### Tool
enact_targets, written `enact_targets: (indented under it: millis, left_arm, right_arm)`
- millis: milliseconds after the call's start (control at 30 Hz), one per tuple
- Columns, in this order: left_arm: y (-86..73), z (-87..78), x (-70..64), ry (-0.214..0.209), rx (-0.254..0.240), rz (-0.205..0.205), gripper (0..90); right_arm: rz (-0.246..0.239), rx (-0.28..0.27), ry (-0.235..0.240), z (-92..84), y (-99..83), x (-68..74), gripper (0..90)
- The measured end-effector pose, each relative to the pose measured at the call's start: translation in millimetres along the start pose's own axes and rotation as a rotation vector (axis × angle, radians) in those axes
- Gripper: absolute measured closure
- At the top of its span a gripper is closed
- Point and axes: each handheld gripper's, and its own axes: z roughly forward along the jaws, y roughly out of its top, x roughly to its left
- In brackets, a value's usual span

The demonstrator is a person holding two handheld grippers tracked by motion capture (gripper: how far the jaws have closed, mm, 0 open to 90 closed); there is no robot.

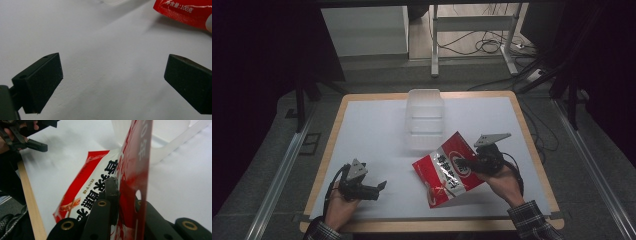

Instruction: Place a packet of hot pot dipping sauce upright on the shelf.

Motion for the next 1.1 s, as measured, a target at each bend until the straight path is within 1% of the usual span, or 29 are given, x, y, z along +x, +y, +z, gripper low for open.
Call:
enact_targets:
  millis: [67,100,233,267,367,533,600,833,900,933,967,1033,1100]
  left_arm:
    - [0.1,-0.1,-0.1,0.000,0.001,0.000,1.9]
    - [0.2,0.0,-0.1,0.000,0.001,0.002,1.9]
    - [0.3,0.1,-0.4,0.001,-0.002,0.001,1.9]
    - [0.3,0.2,-0.5,0.000,-0.005,-0.003,1.9]
    - [0.4,0.2,-0.6,0.001,-0.004,-0.001,1.9]
    - [0.4,0.3,-0.5,0.001,-0.004,-0.002,1.9]
    - [0.4,0.4,-0.4,0.002,-0.004,-0.002,1.9]
    - [0.6,0.5,-0.5,0.001,-0.003,-0.001,1.9]
    - [0.6,0.5,-0.4,0.000,-0.002,-0.001,1.9]
    - [0.6,0.5,-0.5,0.000,-0.002,-0.001,1.9]
    - [0.6,0.6,-0.6,0.000,-0.002,-0.001,1.9]
    - [0.7,0.6,-0.5,0.000,-0.001,0.000,1.8]
    - [0.7,0.7,-0.6,0.000,0.000,0.001,1.9]
  right_arm:
    - [-0.004,-0.003,0.000,-2.7,2.6,0.3,87.1]
    - [-0.011,-0.005,-0.001,-8.6,8.1,0.6,87.1]
    - [-0.023,-0.014,-0.004,-20.3,18.2,1.4,87.1]
    - [-0.023,-0.014,-0.004,-20.3,18.2,1.4,87.1]
    - [-0.041,-0.016,-0.019,-30.8,26.3,2.9,87.2]
    - [-0.057,-0.010,-0.029,-40.3,33.9,5.5,87.2]
    - [-0.072,-0.005,-0.039,-46.3,39.1,7.5,87.2]
    - [-0.101,0.006,-0.064,-56.6,47.5,10.9,87.3]
    - [-0.111,0.013,-0.081,-60.4,50.2,12.0,87.3]
    - [-0.121,0.019,-0.103,-62.9,51.9,12.0,87.3]
    - [-0.123,0.023,-0.113,-64.6,52.6,11.3,87.3]
    - [-0.121,0.026,-0.122,-66.3,53.3,10.5,87.3]
    - [-0.117,0.024,-0.152,-72.3,55.4,5.3,87.3]
